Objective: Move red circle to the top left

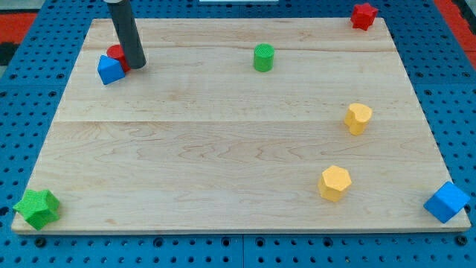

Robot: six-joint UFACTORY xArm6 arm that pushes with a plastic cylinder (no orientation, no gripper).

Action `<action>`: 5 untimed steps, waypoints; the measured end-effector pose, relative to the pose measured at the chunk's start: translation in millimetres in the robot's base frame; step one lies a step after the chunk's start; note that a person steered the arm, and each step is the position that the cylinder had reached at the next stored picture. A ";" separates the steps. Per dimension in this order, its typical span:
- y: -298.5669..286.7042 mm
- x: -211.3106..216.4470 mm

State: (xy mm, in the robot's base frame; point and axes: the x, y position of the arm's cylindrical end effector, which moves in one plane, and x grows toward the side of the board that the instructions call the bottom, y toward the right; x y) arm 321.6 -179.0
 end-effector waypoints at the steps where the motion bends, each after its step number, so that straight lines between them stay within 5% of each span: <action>1: -0.8 17.0; 5: -72.1 -30.4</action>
State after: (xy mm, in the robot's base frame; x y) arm 291.1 -251.1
